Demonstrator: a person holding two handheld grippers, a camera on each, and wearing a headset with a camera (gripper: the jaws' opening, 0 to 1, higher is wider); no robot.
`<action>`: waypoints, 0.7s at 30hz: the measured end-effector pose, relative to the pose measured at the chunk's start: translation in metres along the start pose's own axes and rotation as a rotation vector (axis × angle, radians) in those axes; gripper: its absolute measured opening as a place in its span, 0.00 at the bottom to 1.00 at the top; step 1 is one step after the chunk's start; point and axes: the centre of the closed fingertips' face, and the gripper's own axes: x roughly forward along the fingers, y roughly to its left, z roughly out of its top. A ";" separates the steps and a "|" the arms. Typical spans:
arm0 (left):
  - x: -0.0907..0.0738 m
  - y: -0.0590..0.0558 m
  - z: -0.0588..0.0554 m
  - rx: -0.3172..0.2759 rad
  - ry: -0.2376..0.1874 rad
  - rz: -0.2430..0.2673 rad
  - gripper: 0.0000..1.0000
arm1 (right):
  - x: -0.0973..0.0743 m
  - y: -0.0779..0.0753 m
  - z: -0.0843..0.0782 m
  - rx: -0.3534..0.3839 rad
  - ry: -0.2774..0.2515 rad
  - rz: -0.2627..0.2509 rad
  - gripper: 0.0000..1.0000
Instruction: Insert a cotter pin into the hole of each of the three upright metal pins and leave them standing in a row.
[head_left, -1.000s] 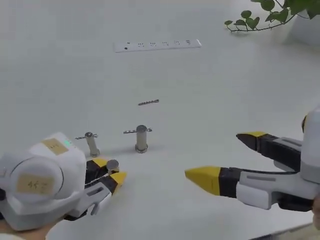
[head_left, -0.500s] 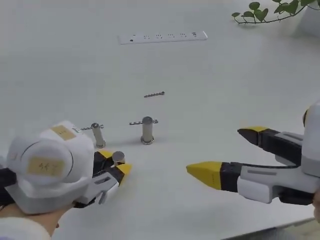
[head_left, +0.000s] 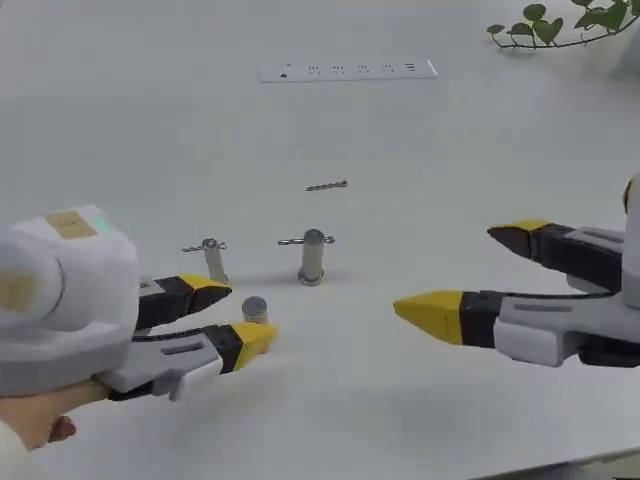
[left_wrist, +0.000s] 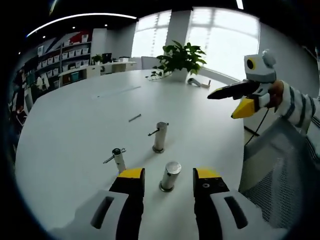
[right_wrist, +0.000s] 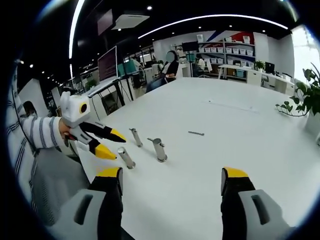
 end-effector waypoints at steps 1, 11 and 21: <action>-0.003 0.000 0.002 -0.007 -0.016 -0.008 0.42 | 0.002 -0.003 0.004 -0.016 0.001 0.002 0.78; -0.026 -0.001 -0.012 -0.100 -0.009 -0.021 0.77 | 0.023 -0.016 0.032 -0.193 0.054 0.078 0.65; -0.034 0.003 -0.029 -0.076 0.030 0.043 0.99 | 0.062 -0.033 0.036 -0.360 0.198 0.159 0.53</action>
